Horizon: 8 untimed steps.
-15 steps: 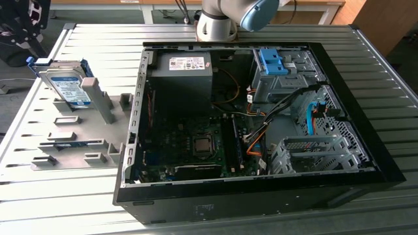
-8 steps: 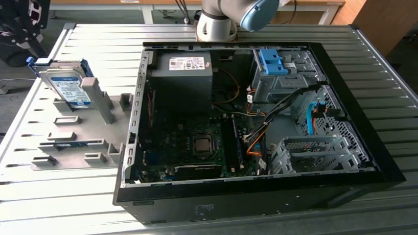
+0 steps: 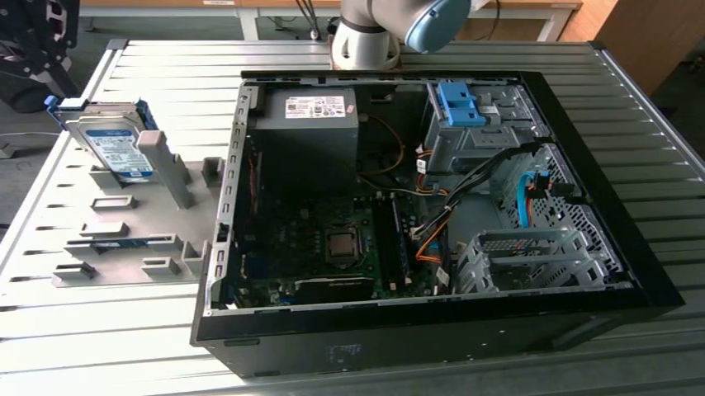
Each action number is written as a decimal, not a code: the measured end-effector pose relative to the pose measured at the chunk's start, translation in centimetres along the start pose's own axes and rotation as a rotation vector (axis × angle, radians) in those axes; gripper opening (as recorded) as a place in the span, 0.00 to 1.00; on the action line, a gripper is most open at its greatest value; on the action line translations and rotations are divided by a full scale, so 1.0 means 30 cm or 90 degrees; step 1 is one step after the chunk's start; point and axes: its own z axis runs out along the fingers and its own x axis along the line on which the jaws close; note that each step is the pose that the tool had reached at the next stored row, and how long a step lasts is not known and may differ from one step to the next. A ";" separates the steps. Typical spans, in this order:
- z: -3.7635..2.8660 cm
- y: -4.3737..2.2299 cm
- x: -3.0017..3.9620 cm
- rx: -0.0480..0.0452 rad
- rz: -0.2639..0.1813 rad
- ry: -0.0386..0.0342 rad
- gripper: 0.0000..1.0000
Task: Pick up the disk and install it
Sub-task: 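Pick up the disk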
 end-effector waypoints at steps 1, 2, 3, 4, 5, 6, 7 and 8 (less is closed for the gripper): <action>0.000 0.000 0.000 -0.0001 -0.010 0.0002 0.11; 0.001 0.000 0.000 -0.0003 -0.020 0.0004 0.11; 0.001 0.000 0.000 -0.0005 -0.030 0.0005 0.11; 0.002 0.000 0.000 -0.0007 -0.040 0.0006 0.11; 0.002 0.000 0.000 -0.0009 -0.051 0.0007 0.11; 0.003 0.000 0.000 -0.0010 -0.062 0.0006 0.11; 0.004 0.000 0.000 -0.0008 -0.069 0.0004 0.11; 0.004 0.000 0.000 -0.0006 -0.076 0.0003 0.11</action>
